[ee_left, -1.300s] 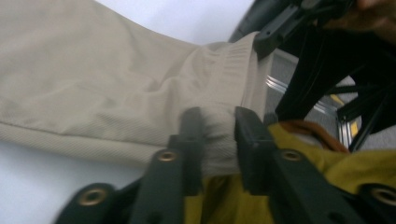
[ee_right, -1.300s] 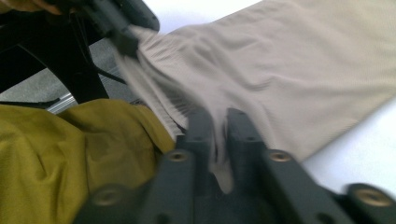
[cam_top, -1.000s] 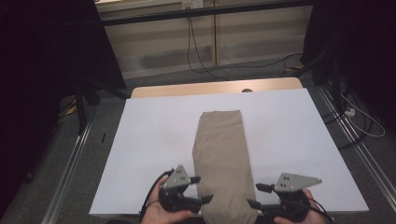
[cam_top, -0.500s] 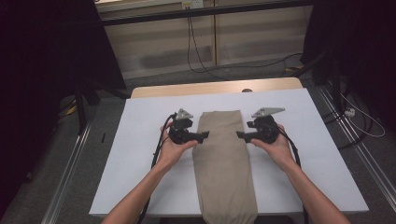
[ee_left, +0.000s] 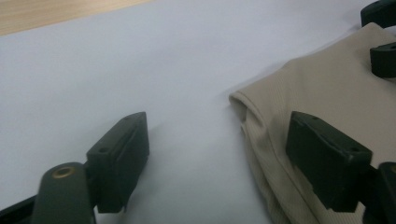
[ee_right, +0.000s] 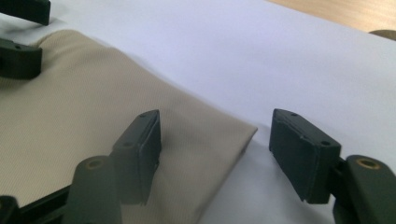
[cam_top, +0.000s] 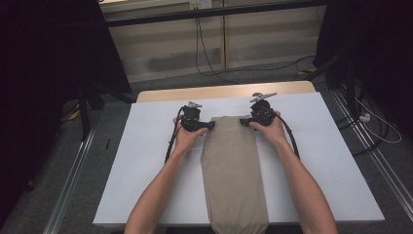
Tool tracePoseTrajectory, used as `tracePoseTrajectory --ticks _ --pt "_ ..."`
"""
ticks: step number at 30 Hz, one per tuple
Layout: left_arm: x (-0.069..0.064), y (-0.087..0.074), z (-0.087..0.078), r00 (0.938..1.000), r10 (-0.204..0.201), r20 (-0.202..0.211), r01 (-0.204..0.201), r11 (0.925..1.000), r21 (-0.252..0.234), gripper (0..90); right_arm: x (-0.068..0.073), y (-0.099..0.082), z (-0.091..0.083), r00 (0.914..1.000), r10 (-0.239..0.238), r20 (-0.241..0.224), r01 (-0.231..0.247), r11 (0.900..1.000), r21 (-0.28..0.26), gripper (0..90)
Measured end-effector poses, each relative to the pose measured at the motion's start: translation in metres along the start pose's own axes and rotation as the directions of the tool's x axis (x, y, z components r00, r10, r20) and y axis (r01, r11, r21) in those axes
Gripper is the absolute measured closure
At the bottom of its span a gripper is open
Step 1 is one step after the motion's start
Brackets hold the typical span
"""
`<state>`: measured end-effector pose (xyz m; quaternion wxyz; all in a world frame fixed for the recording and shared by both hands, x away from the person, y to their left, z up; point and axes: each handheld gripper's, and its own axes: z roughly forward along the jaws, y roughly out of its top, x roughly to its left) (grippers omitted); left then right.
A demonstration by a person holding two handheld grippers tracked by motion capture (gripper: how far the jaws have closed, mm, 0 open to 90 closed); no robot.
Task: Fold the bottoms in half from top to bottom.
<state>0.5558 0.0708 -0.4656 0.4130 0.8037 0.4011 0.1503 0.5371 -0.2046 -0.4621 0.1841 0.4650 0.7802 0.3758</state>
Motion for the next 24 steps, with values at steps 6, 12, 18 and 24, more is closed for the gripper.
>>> tracePoseTrajectory --ticks 6,12,18,24 --pt "-0.009 0.009 0.004 0.9988 0.048 0.007 -0.048 0.9973 0.056 28.2 -0.002 0.000 -0.002 0.9994 -0.010 -0.032 0.011 0.9999 0.012 51.8" --pt "-0.011 0.008 0.000 0.9903 -0.012 0.139 0.003 0.9976 0.069 84.8 0.002 0.001 -0.008 0.9936 0.015 -0.112 -0.009 0.9984 0.055 85.4" --pt "-0.006 0.025 -0.020 0.9898 -0.079 0.119 0.085 0.9952 -0.048 86.6 0.003 0.019 -0.029 0.9959 0.021 -0.088 -0.025 0.9988 -0.042 86.4" --pt "0.003 0.056 -0.044 0.9883 -0.110 0.105 0.127 0.9769 -0.172 86.7 0.003 0.055 -0.059 0.9982 0.019 -0.057 -0.029 0.9855 -0.168 86.6"
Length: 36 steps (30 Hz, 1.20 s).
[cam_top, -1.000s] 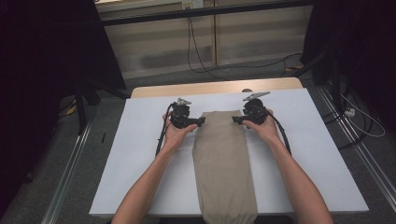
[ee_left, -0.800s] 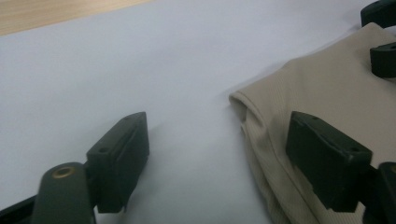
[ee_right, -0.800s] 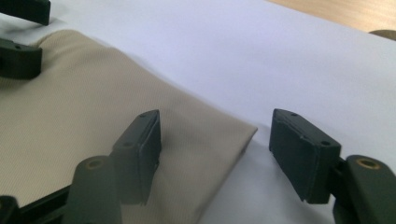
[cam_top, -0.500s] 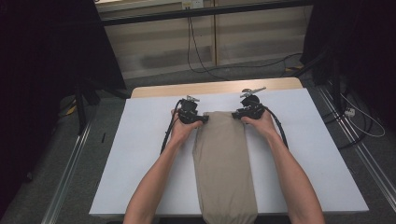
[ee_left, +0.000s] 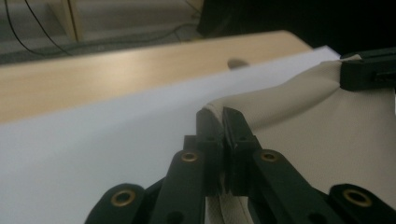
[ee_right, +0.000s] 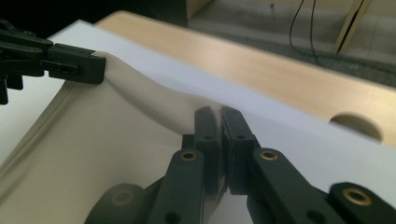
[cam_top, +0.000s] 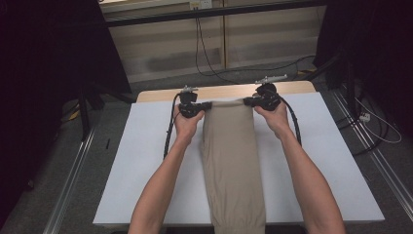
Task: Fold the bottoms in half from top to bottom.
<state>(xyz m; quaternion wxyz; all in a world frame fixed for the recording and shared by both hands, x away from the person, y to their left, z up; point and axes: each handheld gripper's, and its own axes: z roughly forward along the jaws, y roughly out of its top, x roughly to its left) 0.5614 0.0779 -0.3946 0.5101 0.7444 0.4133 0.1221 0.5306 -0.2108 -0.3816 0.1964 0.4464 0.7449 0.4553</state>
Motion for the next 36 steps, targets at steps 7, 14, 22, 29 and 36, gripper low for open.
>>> tracePoseTrajectory --ticks 7,14,22,29,36 --pt "-0.005 0.048 -0.027 0.9996 0.028 -0.011 -0.029 0.9917 -0.126 86.7 0.009 0.051 -0.021 0.9993 -0.024 0.029 0.028 0.9926 -0.118 86.6" --pt "-0.022 0.042 -0.057 0.9958 0.082 0.042 -0.074 0.9838 -0.163 86.6 0.019 0.049 -0.043 0.9995 -0.031 -0.008 0.029 0.9845 -0.173 86.5" --pt "-0.055 -0.016 -0.102 0.9788 0.141 0.148 -0.120 0.9820 -0.146 86.5 0.047 -0.008 -0.084 0.9933 -0.055 -0.102 0.036 0.9836 -0.177 86.5" --pt "-0.088 -0.069 -0.142 0.9522 0.213 0.219 -0.196 0.9758 -0.097 86.4 0.082 -0.067 -0.123 0.9852 -0.097 -0.141 0.076 0.9861 -0.148 86.5" --pt "-0.104 -0.126 -0.163 0.9300 0.242 0.277 -0.249 0.9685 -0.009 85.8 0.111 -0.122 -0.141 0.9747 -0.117 -0.190 0.102 0.9912 -0.084 85.7"
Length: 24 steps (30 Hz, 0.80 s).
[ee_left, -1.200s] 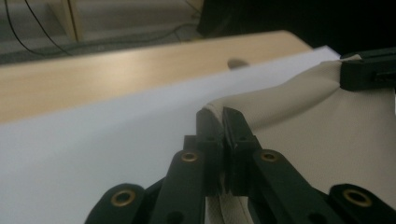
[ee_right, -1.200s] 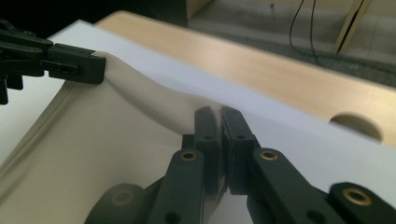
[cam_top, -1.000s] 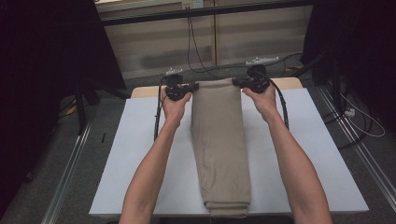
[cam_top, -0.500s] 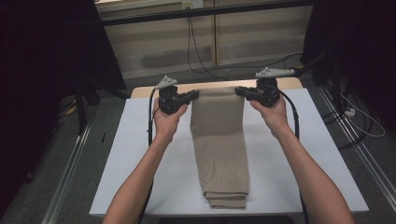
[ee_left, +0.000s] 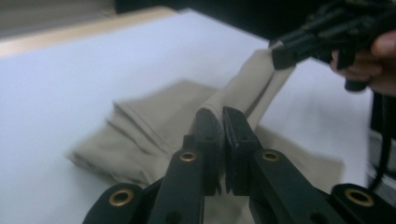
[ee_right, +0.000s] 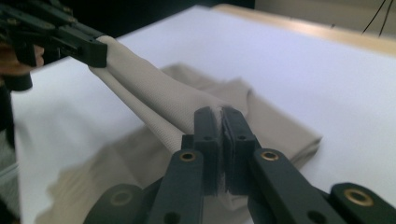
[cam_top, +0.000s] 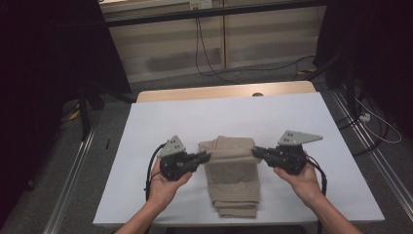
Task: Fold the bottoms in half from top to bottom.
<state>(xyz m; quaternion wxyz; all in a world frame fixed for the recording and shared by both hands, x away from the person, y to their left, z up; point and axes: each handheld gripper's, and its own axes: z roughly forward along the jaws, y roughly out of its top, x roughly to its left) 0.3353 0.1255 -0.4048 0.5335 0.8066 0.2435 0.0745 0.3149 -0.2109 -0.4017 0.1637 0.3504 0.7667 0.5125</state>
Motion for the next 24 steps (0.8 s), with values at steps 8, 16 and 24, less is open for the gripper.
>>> tracePoseTrajectory --ticks 8,16,24 --pt "-0.030 -0.041 -0.009 0.9973 0.042 0.060 -0.049 0.9914 0.121 85.4 0.036 -0.045 -0.008 0.9987 -0.012 -0.050 0.018 0.9921 0.124 84.1" --pt "-0.043 -0.049 -0.013 0.9939 0.043 0.102 -0.059 0.9854 0.160 85.1 0.057 -0.065 -0.020 0.9978 -0.023 -0.062 0.035 0.9817 0.187 82.2" --pt "-0.042 -0.040 -0.015 0.9960 0.019 0.087 -0.029 0.9929 0.115 58.6 0.067 -0.071 -0.025 0.9973 -0.035 -0.065 0.047 0.9775 0.206 80.2"
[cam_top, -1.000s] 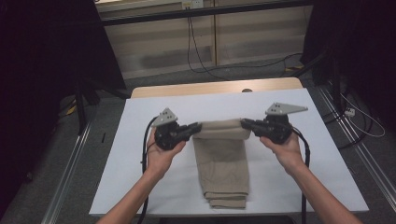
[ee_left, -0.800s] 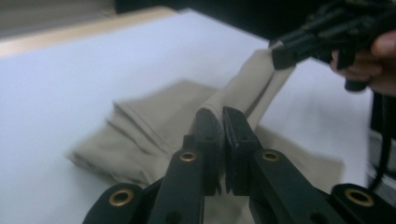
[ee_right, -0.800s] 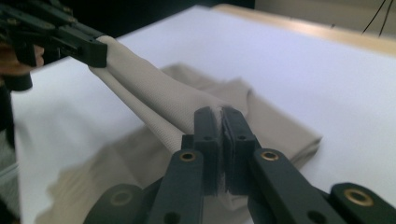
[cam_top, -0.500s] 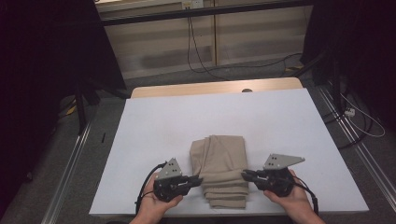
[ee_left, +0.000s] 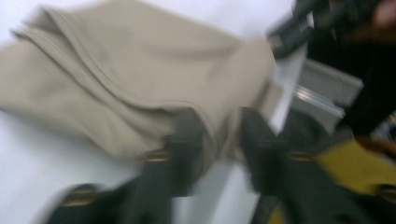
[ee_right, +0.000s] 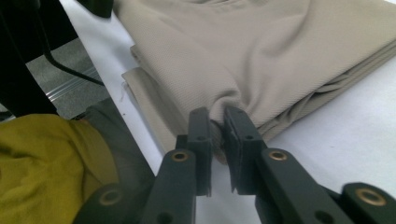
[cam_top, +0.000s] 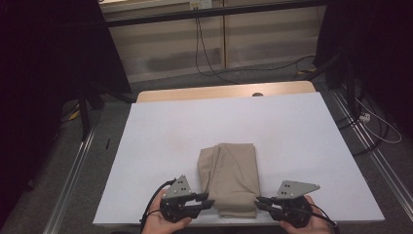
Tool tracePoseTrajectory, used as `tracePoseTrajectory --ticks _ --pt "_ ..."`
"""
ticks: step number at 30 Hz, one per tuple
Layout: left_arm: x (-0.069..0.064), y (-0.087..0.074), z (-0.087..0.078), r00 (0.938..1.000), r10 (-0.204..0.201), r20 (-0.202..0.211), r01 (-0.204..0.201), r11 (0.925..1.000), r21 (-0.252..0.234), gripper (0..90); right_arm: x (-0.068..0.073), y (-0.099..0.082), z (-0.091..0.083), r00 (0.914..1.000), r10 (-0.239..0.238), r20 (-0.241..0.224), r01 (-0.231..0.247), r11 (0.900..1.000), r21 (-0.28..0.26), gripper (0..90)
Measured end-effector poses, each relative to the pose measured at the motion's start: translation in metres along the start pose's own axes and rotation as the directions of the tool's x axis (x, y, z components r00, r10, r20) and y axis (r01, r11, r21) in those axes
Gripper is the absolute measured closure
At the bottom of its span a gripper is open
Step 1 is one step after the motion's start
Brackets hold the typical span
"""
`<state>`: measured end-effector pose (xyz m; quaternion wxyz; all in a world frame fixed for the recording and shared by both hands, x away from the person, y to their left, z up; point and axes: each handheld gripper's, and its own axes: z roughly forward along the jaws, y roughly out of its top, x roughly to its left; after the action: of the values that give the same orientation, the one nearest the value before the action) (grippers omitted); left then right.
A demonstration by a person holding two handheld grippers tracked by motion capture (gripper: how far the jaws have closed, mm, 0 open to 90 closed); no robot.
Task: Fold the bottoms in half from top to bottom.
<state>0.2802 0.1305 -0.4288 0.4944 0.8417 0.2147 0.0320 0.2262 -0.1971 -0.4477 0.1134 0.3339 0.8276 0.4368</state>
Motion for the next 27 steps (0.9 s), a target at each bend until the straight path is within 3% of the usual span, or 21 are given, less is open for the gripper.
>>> tracePoseTrajectory --ticks 2,4,6,8,10,11,13,17,19,22,23,24,26,27 --pt "0.006 0.007 0.002 0.9991 -0.013 -0.040 0.011 0.9993 -0.035 57.7 0.000 0.001 0.001 0.9999 -0.008 -0.009 0.008 1.0000 0.002 81.0" --pt "0.012 0.011 0.009 0.9980 -0.015 -0.061 0.013 0.9991 -0.040 59.1 0.000 0.000 0.002 0.9999 -0.007 -0.008 0.007 0.9999 0.008 82.6" --pt "0.016 0.010 0.022 0.9985 -0.007 -0.055 0.009 0.9988 0.048 61.0 0.001 0.000 0.002 1.0000 -0.003 -0.006 0.003 0.9998 0.019 83.2" --pt "0.014 0.002 0.031 0.9986 -0.004 -0.054 0.011 0.9907 0.136 65.1 0.002 -0.001 0.002 1.0000 -0.007 -0.002 0.007 0.9997 0.023 83.3" --pt "0.011 -0.002 0.031 0.9995 -0.007 -0.031 0.012 0.9872 0.159 77.8 0.003 -0.003 0.002 1.0000 -0.004 -0.008 0.004 0.9997 0.026 83.0" --pt "0.010 -0.002 0.030 0.9996 0.012 -0.025 -0.008 0.9854 0.170 79.3 0.004 -0.004 0.003 1.0000 -0.003 -0.009 0.003 0.9995 0.032 82.4" --pt "0.007 -0.004 0.025 1.0000 -0.008 0.000 0.008 0.9827 0.185 79.1 0.005 -0.005 0.002 1.0000 -0.009 0.000 0.009 0.9995 0.029 77.4" --pt "0.006 -0.009 0.017 0.9994 -0.032 -0.011 0.033 0.9863 0.162 60.1 0.002 -0.003 0.000 0.9994 0.016 0.030 -0.016 0.9998 -0.012 59.0" --pt "0.009 -0.006 0.012 0.9979 0.002 -0.064 0.006 0.9936 0.113 53.7 -0.002 -0.002 -0.003 0.9979 0.033 0.056 -0.031 0.9984 -0.047 48.0" --pt "0.021 -0.002 0.006 0.9851 -0.004 -0.172 0.010 0.9992 0.039 35.8 -0.011 0.002 -0.008 0.9901 0.084 0.113 -0.071 0.9906 -0.117 30.5" --pt "0.026 -0.002 0.004 0.9775 -0.011 -0.211 0.016 0.9996 0.022 30.4 -0.014 0.003 -0.009 0.9876 0.096 0.125 -0.079 0.9879 -0.134 26.7" --pt "0.032 -0.002 0.000 0.9662 -0.019 -0.257 0.020 0.9998 0.003 26.4 -0.017 0.004 -0.011 0.9846 0.099 0.144 -0.078 0.9861 -0.147 24.4" --pt "0.041 -0.004 -0.008 0.9549 -0.037 -0.294 0.029 0.9990 -0.033 20.0 -0.024 0.005 -0.015 0.9742 0.119 0.192 -0.086 0.9815 -0.171 19.3" --pt "0.045 -0.005 -0.012 0.9465 -0.049 -0.319 0.034 0.9981 -0.052 17.6 -0.028 0.005 -0.017 0.9697 0.130 0.207 -0.092 0.9789 -0.183 17.7"
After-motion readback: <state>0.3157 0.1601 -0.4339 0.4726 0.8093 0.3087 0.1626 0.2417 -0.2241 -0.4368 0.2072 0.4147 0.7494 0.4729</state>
